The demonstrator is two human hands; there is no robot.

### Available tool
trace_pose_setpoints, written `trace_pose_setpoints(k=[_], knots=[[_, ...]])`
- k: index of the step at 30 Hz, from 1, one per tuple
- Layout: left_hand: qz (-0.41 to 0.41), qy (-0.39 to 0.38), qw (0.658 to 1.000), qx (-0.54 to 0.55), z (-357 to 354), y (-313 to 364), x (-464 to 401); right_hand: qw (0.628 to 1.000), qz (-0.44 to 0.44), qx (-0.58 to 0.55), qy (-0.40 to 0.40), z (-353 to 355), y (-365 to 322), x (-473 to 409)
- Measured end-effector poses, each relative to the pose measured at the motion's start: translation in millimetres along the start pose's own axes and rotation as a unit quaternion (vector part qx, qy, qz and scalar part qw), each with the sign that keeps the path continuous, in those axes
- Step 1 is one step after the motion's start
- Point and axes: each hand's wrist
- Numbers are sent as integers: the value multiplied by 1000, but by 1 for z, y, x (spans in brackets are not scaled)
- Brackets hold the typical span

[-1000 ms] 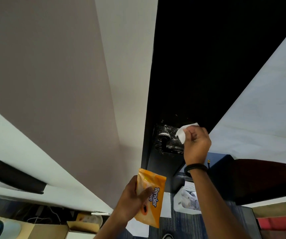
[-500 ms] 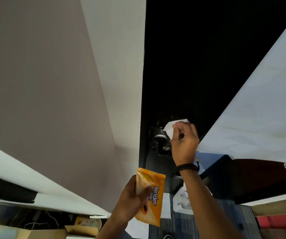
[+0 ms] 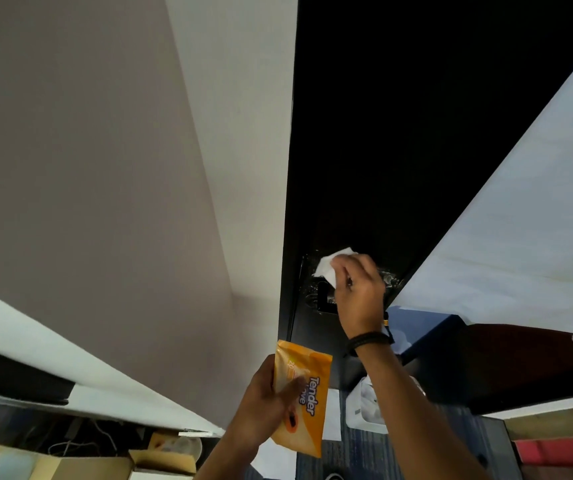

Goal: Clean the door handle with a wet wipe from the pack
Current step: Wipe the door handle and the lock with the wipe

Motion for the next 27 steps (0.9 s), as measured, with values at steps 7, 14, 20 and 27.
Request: trace_pose_setpoints(k=[7,14,20,27], knots=[[10,31,999,10,11,-11,2,999,-10,-27,37,-5,-17,-11],[8,17,1000,11,5,-6,5,997,48,28,-51,-20,-8,-9],[-12,23,999,22,13,-2,12,998,-1,38,-43,-13,-10,-6],[-10,32,999,31,19,-9,16,996,25,59,-56,-29,-12,-4]])
Point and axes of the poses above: each hand's wrist, its own x-axis away from the middle knuckle, its own z-axis out of the back of the hand, y = z × x, and after that the axes turned 5 degrees about -y, right-handed
